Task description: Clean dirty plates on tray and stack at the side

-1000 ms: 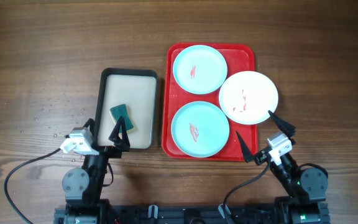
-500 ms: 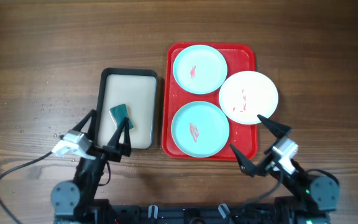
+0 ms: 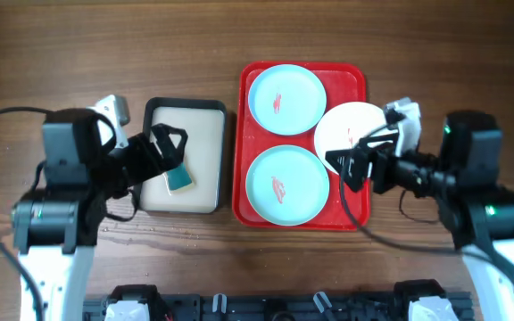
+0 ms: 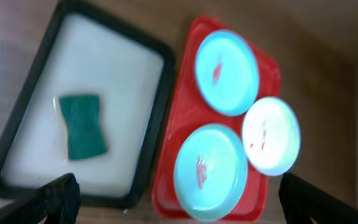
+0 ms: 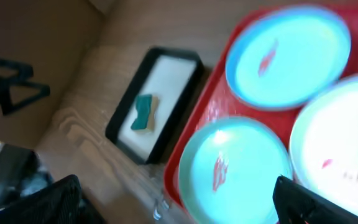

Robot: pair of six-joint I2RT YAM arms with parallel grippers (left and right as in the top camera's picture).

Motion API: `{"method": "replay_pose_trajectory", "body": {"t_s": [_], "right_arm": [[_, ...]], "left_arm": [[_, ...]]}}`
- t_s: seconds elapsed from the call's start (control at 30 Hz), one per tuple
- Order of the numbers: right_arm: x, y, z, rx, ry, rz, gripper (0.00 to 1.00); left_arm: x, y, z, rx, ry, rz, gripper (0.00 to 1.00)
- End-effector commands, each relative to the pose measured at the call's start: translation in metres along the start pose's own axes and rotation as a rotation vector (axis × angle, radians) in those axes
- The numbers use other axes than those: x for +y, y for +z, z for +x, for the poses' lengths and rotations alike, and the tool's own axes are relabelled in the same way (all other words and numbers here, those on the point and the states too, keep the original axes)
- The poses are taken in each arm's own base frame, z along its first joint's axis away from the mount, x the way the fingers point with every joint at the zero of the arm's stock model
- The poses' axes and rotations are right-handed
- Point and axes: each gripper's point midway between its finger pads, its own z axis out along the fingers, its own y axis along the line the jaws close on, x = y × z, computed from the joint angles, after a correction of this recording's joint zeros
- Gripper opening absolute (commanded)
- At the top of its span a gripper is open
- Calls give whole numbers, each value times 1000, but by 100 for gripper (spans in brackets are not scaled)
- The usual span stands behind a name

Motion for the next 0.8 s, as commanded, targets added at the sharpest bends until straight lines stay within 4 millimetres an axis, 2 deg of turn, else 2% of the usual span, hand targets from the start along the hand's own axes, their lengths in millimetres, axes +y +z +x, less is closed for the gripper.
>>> {"method": "replay_pose_trajectory", "body": {"t_s": [0.0, 0.07, 0.1, 0.13, 0.17, 0.2, 0.23, 0.3, 0.4, 0.47, 0.5, 0.53, 0.57, 0.63, 0.73, 0.77], "right_arm": [[-13, 14, 12, 98, 160, 11, 100], [-27, 19, 23, 149, 206, 66, 99], [-30, 20, 28, 169, 220, 80, 99], [-30, 20, 28, 172, 208, 80, 96], [-31, 20, 27, 166, 203, 82, 94], [-31, 20, 25, 160, 198, 81, 92], [-31, 21, 23, 152, 196, 80, 91], [-31, 21, 21, 142, 213, 80, 98], [-31, 21, 21, 144, 216, 81, 96], [-31, 21, 21, 144, 232, 82, 95], [-31, 21, 21, 143, 242, 83, 95], [-31, 21, 22, 146, 244, 83, 95], [-31, 21, 23, 151, 248, 84, 94], [-31, 21, 25, 158, 254, 86, 94], [-31, 21, 25, 159, 255, 86, 94], [-31, 21, 26, 160, 256, 86, 94]], "left_arm": [[21, 20, 11, 108, -57, -105, 93], [59, 35, 22, 185, -108, -304, 89], [63, 48, 29, 252, -130, -311, 97], [64, 59, 35, 306, -148, -306, 100], [70, 68, 36, 332, -154, -327, 91], [77, 76, 37, 347, -169, -358, 52], [86, 85, 43, 373, -193, -409, 45], [113, 106, 57, 401, -201, -563, 45], [122, 152, 80, 456, -150, -573, 41], [126, 169, 91, 494, -130, -588, 38], [131, 175, 94, 499, -126, -613, 31], [143, 180, 96, 479, -156, -684, 15], [145, 182, 96, 477, -166, -685, 4], [135, 184, 96, 497, -179, -631, 4], [99, 178, 92, 564, -148, -468, 4], [94, 167, 85, 557, -143, -476, 13]]}}
